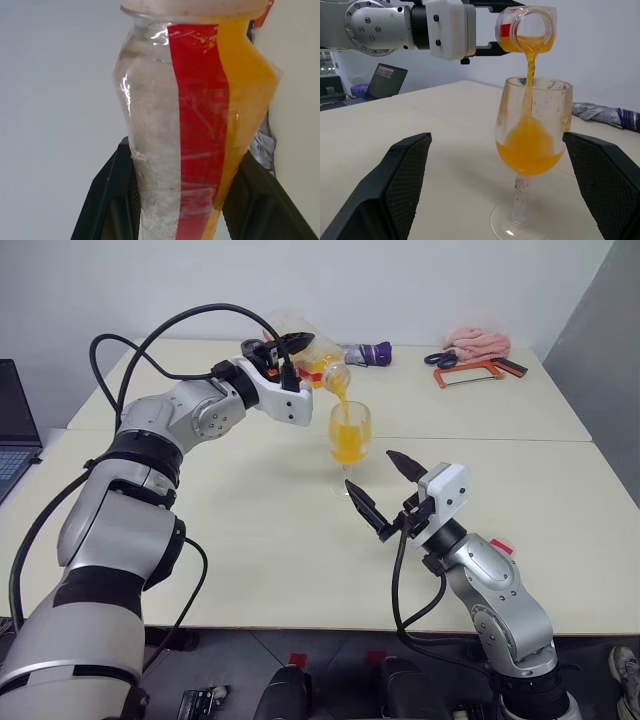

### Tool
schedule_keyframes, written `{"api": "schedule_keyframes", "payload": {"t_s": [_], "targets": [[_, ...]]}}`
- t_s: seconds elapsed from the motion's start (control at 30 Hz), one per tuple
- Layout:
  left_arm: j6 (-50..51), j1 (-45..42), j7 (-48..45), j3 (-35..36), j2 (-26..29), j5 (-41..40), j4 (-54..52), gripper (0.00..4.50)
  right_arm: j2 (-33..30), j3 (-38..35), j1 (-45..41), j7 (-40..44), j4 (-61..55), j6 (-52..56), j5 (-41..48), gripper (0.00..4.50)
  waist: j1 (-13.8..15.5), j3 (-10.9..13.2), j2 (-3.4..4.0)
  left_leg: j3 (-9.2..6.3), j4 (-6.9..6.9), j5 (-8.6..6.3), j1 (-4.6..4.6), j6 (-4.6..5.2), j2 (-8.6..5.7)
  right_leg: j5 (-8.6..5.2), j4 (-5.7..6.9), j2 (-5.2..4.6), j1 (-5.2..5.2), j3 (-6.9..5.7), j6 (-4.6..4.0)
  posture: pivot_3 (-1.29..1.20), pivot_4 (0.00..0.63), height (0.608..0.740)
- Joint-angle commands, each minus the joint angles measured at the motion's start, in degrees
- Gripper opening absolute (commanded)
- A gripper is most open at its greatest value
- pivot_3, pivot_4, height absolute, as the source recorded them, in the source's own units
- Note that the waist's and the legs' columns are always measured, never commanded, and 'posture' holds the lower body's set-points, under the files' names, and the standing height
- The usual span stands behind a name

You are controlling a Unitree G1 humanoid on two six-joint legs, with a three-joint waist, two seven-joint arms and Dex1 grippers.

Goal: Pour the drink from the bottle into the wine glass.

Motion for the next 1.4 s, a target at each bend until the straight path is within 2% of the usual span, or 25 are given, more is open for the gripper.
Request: {"api": "schedule_keyframes", "payload": {"t_s": [0.03, 1.07, 1.2, 1.4], "targets": [[0.02, -3.1, 1.85, 0.31, 0.78, -0.09, -0.3, 1.69, -0.06, 0.39, 0.15, 0.51, -2.1, -1.09, 0.28, 4.5, 0.0, 0.0, 0.0, 0.0, 0.0, 0.0, 0.0, 0.0, 0.0, 0.0, 0.0, 0.0, 0.0, 0.0, 0.0, 0.0, 0.15, 0.74], [0.05, -4.33, 4.05, -1.9, 0.26, 0.95, 0.9, 1.69, -0.05, 0.71, 0.84, 0.55, -2.73, -0.13, 0.4, 4.5, 0.0, 0.0, -0.01, 0.07, 0.01, 0.03, 0.0, -0.05, 0.0, 0.0, 0.01, 0.0, 0.0, 0.0, 0.0, 0.0, 0.15, 0.74], [0.09, -3.89, 2.1, -0.5, -0.43, -1.39, 1.5, 1.69, -0.04, 0.69, 0.86, 0.52, -2.7, -0.16, 0.36, 4.5, 0.0, -0.01, -0.01, 0.08, 0.01, 0.03, 0.0, -0.06, 0.0, 0.0, 0.02, 0.0, 0.0, 0.0, 0.0, 0.0, 0.15, 0.74], [-1.36, -1.59, -4.7, 3.5, -2.17, -8.96, 0.92, 1.69, 0.07, 0.58, 0.66, 0.46, -2.39, -0.48, 0.27, 4.5, -0.01, -0.01, -0.01, 0.09, 0.02, 0.09, 0.0, -0.16, 0.0, 0.0, 0.02, 0.0, 0.0, 0.0, 0.0, 0.0, 0.15, 0.74]]}}
